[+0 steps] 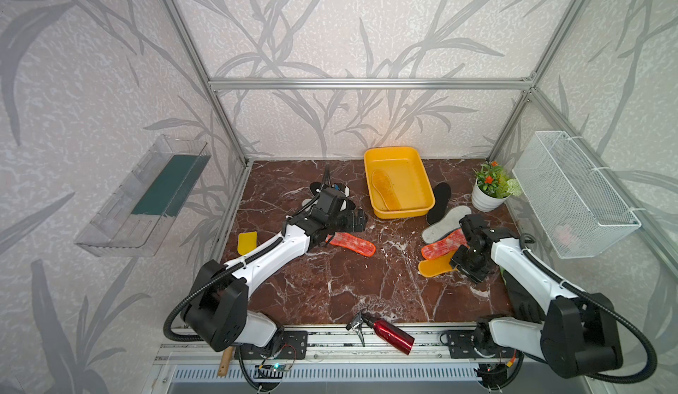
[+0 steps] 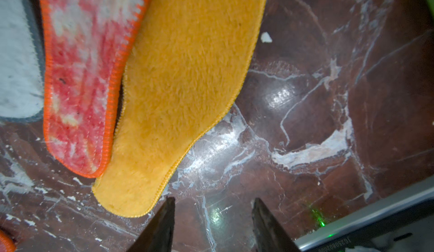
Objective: Put the insoles into the storage box
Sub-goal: Pick up the insole from the center of the board.
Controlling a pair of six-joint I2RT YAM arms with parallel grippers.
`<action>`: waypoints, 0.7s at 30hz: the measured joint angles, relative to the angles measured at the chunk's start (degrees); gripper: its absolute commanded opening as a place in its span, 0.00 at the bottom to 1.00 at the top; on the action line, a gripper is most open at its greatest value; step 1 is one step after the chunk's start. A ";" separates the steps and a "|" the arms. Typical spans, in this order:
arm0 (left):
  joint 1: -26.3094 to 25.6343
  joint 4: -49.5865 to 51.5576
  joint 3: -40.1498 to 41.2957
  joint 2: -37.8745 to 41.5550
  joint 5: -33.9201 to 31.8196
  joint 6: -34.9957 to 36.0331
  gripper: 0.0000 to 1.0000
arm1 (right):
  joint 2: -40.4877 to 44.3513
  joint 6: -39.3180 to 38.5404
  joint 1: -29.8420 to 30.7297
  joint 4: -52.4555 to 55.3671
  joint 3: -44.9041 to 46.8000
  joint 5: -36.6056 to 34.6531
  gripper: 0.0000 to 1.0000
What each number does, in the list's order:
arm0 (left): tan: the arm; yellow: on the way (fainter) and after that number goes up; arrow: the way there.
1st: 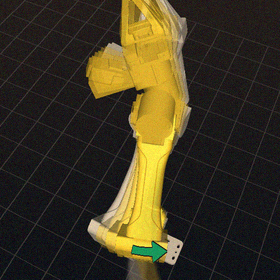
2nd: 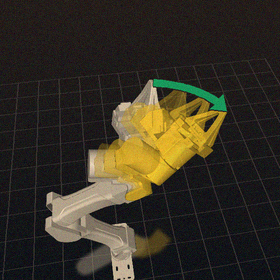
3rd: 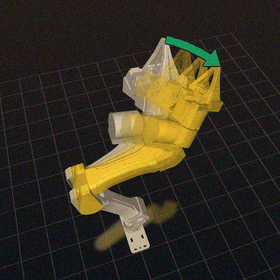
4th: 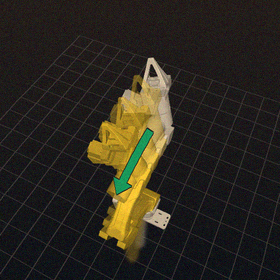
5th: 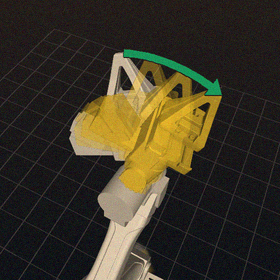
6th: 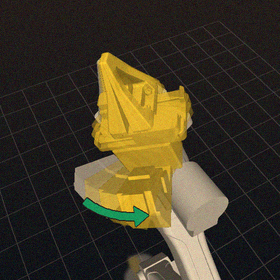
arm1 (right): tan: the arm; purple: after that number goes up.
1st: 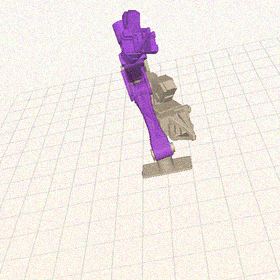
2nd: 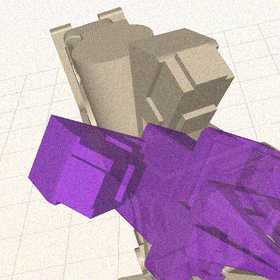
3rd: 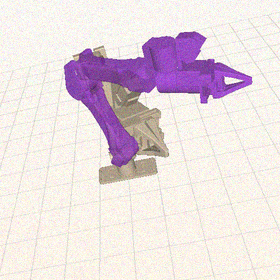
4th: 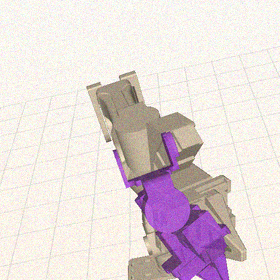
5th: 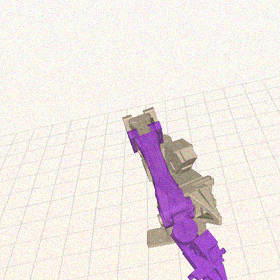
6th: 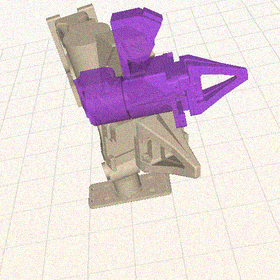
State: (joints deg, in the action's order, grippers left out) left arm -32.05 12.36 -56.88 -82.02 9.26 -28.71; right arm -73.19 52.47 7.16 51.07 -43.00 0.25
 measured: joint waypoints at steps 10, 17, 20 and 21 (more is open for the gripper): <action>0.22 0.68 0.00 -0.02 -0.70 0.02 0.99 | -10.05 -0.02 0.00 -4.55 -0.39 1.92 0.48; 1.07 1.07 0.00 -0.02 -0.92 0.02 0.99 | -11.67 -0.02 0.00 -5.64 -1.53 1.92 0.48; 1.31 1.09 0.00 -0.02 -0.92 0.02 0.99 | -11.63 0.04 0.00 -6.16 -1.53 1.95 0.48; 1.38 1.09 0.00 -0.02 -0.90 0.02 0.99 | -11.56 0.07 0.00 -6.38 -1.53 1.97 0.48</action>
State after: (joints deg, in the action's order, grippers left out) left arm -30.68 13.45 -56.88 -82.04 8.36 -28.69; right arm -84.75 52.53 7.16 44.69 -44.53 2.22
